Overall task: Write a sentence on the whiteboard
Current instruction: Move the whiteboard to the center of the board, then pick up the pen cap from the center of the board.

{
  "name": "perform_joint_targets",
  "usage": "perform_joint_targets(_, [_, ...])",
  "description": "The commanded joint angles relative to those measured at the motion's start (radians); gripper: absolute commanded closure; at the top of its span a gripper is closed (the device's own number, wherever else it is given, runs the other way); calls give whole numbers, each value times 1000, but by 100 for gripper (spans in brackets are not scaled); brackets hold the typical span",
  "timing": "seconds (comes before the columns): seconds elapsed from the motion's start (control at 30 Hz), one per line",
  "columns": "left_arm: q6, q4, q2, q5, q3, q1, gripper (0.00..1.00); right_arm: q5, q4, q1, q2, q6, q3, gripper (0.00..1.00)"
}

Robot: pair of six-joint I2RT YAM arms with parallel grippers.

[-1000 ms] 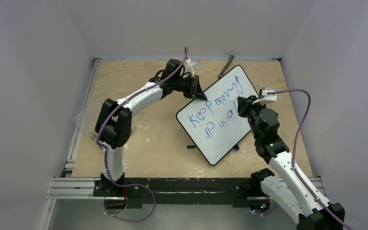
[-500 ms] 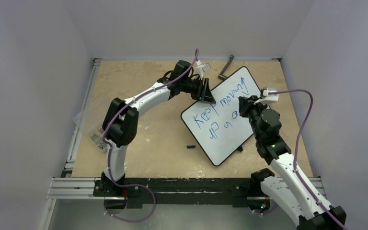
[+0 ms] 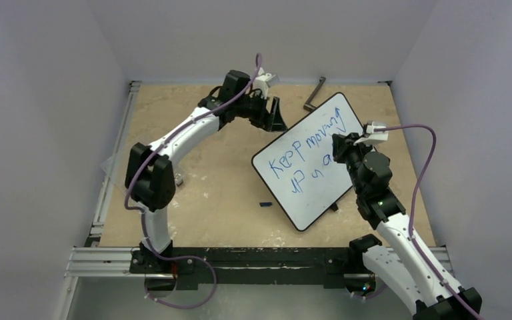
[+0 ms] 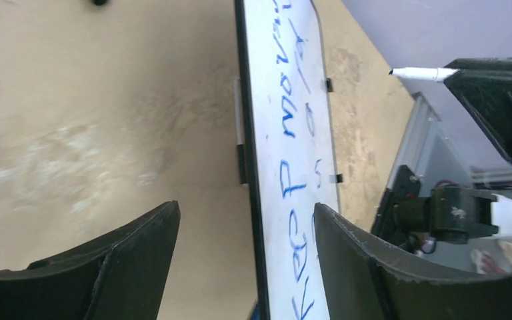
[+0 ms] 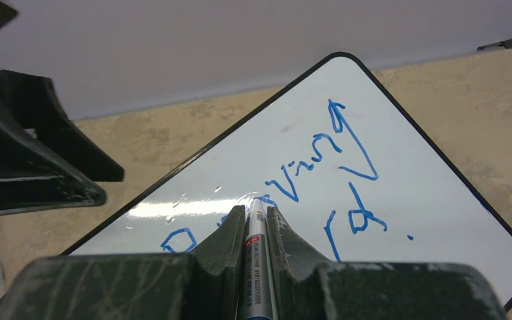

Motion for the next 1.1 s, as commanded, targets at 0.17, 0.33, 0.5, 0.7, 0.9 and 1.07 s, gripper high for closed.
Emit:
perform_joint_targets(0.17, [266, 142, -537, -353, -383, 19, 0, -13, 9, -1, -11, -2, 51, 100])
perform_joint_targets(0.33, [261, 245, -740, -408, -619, -13, 0, -22, -3, 0, -23, 2, 52, 100])
perform_joint_targets(0.5, [248, 400, -874, -411, -849, -69, 4, -23, -25, 0, -46, 2, 57, 100])
perform_joint_targets(0.7, [206, 454, -856, -386, -984, -107, 18, -41, -37, 0, -76, 18, 63, 100])
perform_joint_targets(0.9, [254, 470, -879, -379, -1088, -176, 21, -49, -76, 0, -111, 16, 78, 100])
perform_joint_targets(1.07, [306, 468, -814, -377, -1092, -200, 21, -59, -78, -1, -118, 26, 77, 100])
